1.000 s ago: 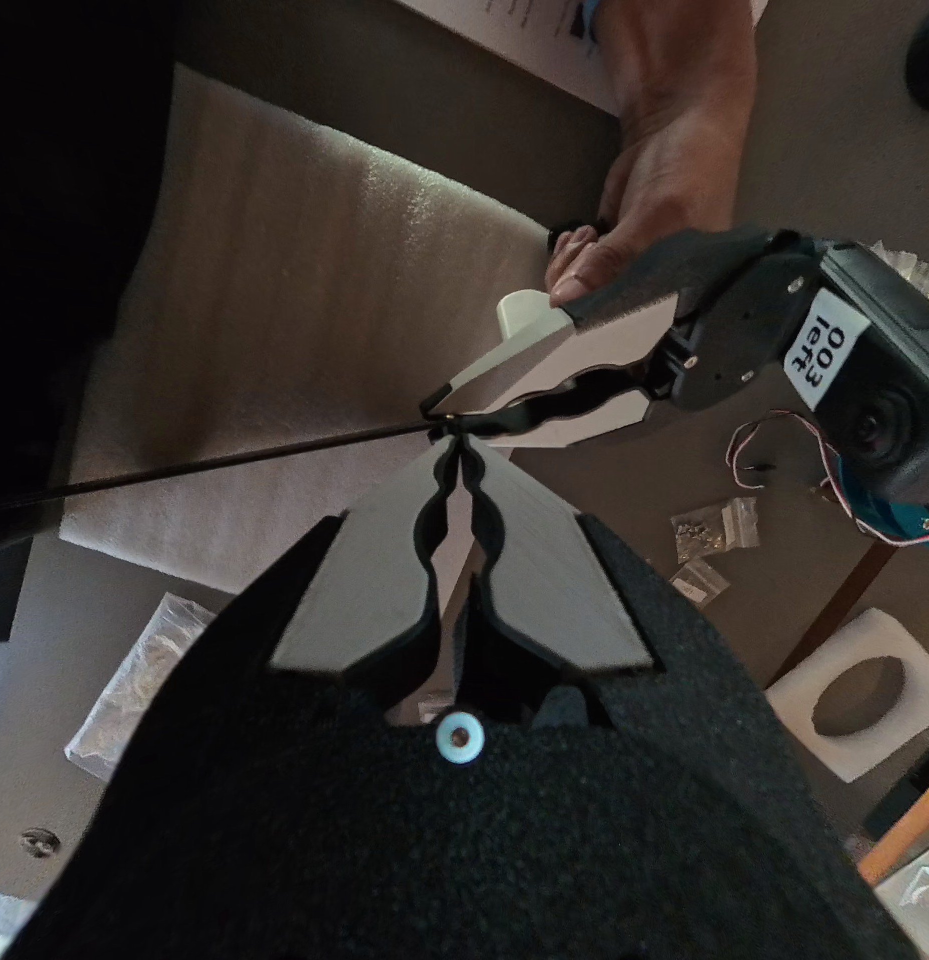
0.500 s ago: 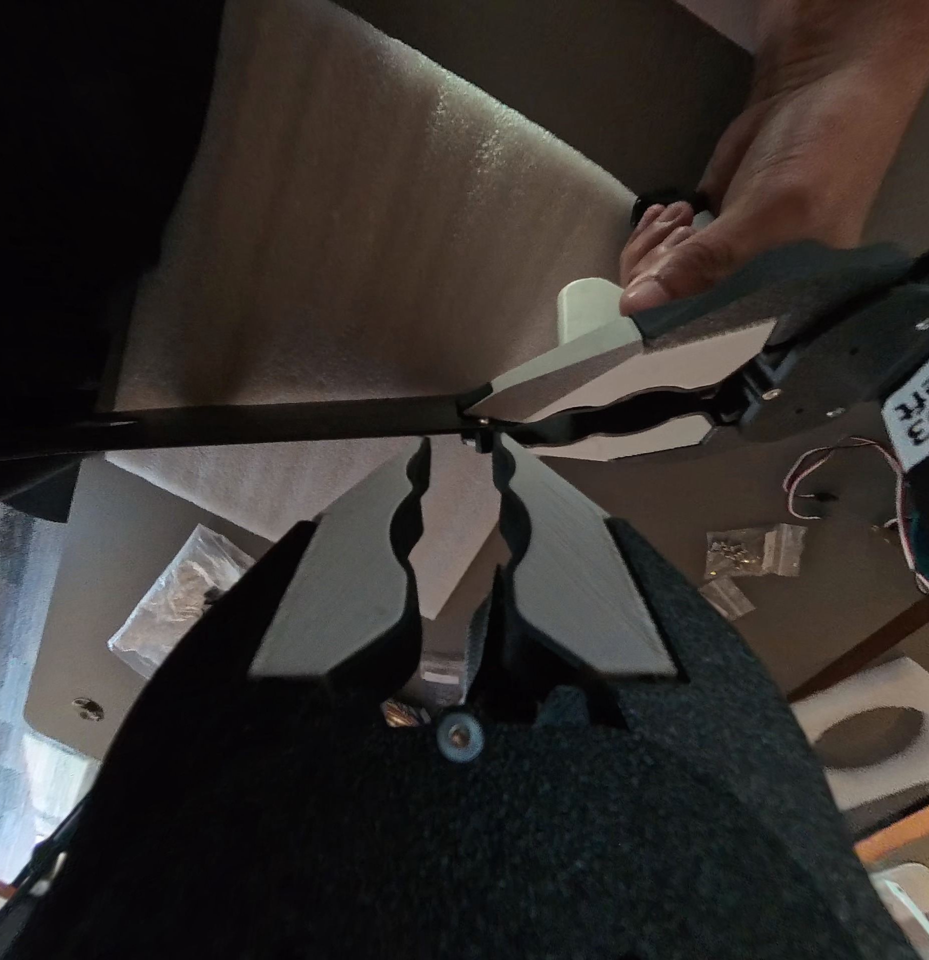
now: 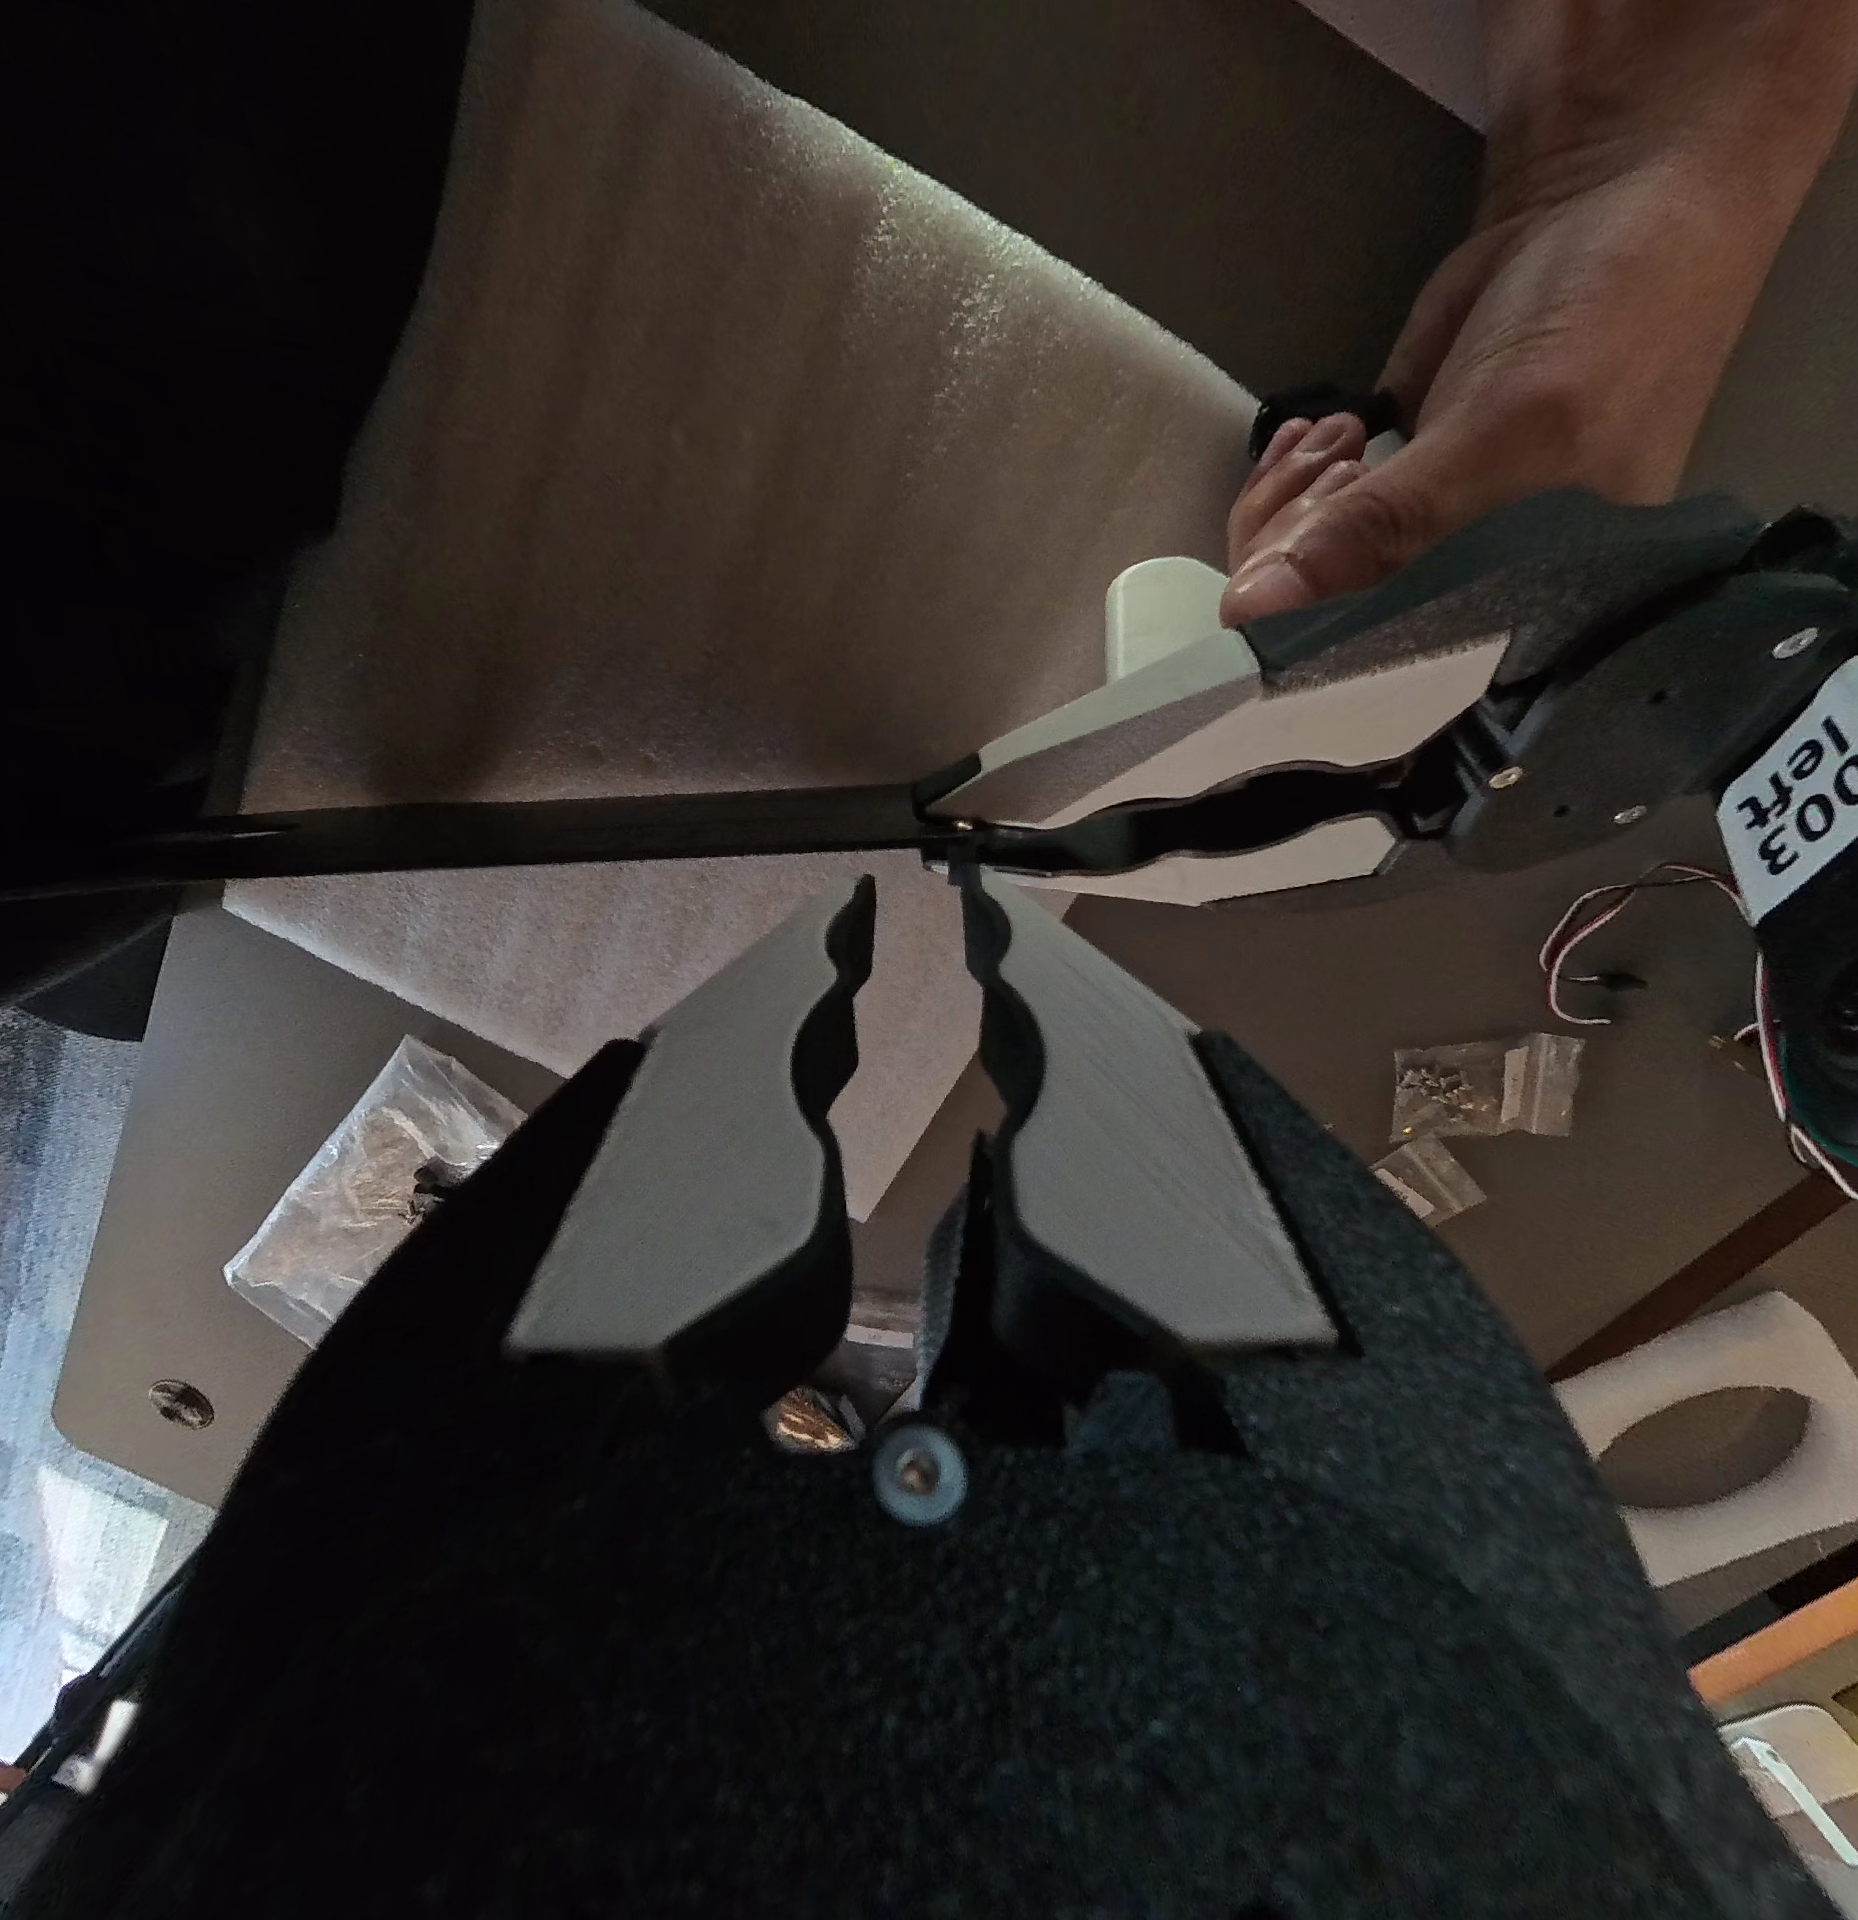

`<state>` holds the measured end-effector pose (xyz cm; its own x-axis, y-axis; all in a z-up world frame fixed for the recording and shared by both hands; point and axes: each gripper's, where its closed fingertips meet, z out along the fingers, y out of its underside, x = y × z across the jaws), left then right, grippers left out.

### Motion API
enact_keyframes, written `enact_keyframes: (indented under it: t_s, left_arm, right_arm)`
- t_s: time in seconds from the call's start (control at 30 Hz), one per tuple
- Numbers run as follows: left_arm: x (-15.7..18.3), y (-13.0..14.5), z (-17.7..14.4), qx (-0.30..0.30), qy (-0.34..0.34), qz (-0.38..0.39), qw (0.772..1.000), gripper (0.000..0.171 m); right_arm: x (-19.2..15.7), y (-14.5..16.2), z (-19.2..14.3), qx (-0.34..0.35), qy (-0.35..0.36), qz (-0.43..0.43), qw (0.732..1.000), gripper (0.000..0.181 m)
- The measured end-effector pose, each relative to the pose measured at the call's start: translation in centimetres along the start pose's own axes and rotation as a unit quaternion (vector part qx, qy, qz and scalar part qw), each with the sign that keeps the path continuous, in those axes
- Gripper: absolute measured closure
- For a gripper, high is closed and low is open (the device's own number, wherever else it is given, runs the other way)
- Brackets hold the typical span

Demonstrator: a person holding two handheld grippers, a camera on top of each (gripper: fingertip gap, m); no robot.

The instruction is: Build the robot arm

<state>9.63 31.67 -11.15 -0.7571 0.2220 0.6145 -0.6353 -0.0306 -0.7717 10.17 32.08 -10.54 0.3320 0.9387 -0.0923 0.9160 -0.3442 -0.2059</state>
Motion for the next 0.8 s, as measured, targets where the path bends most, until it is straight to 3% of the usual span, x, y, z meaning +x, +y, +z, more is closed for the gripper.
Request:
enact_keyframes:
  t_s: [0.2,0.27,0.53,0.67,0.8]
  left_arm:
    - [-0.1,-0.1,0.0,0.003,-0.002,0.000,1.000,0.165]
    - [-0.1,0.0,0.0,0.000,-0.003,-0.001,1.000,0.165]
    - [-0.1,-0.1,0.0,0.003,-0.003,0.000,1.000,0.165]
    - [-0.1,-0.1,0.0,0.002,-0.003,-0.001,1.000,0.165]
    - [-0.2,-0.2,0.0,0.004,-0.004,-0.002,1.000,0.165]
  right_arm:
    - [0.4,-0.1,-0.1,-0.010,0.018,-0.004,1.000,0.164]
    - [-0.3,0.3,1.0,-0.020,0.006,-0.002,1.000,0.152]
    - [0.5,0.3,-0.4,-0.018,0.012,0.008,1.000,0.162]
    - [-0.3,0.4,1.0,-0.025,0.007,0.000,1.000,0.152]
    - [0.2,0.7,0.3,-0.033,0.005,0.007,0.999,0.158]
